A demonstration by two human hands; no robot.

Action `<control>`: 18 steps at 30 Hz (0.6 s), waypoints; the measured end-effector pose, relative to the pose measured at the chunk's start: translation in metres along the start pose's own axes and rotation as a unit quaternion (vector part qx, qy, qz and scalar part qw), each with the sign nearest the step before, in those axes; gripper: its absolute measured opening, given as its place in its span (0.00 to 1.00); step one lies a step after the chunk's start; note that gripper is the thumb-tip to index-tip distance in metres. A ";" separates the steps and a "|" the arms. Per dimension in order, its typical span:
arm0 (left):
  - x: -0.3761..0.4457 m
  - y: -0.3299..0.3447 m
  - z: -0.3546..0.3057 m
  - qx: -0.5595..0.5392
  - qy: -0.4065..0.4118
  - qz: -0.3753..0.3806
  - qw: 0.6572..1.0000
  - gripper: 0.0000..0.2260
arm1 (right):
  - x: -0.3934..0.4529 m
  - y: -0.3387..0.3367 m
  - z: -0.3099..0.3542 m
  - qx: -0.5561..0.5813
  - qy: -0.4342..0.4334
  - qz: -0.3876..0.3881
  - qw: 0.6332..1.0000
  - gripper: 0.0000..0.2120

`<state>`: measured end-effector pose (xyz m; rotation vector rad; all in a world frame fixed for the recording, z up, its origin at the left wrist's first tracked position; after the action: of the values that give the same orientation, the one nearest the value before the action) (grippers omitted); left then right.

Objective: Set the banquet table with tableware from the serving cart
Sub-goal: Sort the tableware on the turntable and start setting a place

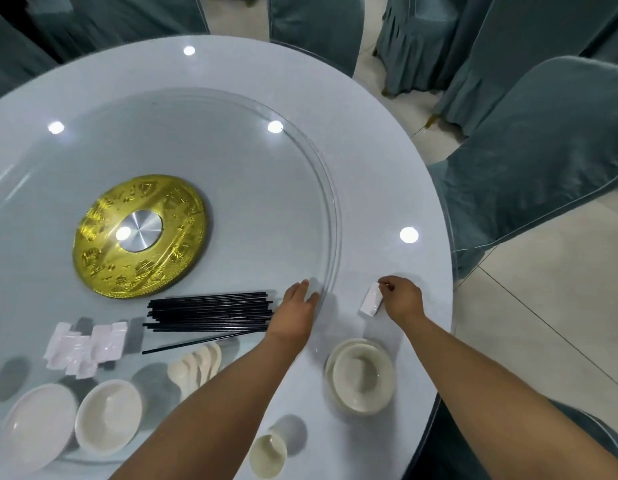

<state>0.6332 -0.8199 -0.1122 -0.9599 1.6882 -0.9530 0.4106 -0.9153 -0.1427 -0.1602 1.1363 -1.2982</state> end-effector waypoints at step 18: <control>-0.094 -0.054 0.072 -0.110 -0.099 -0.123 0.981 0.09 | -0.107 0.067 0.112 -0.072 -0.172 0.030 0.982 0.07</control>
<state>0.7350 -0.7677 -0.0495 -1.3905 1.5511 -0.8073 0.5535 -0.8595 -0.0715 -0.4365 0.9288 -1.0842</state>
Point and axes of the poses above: each hand's wrist, its own x-axis towards the middle knuckle, its own y-axis out of the palm, z = x × y, the point moved 8 cm from there along x, towards the middle knuckle, and after that the axes turned 12 degrees about y, right-handed, at the moved point
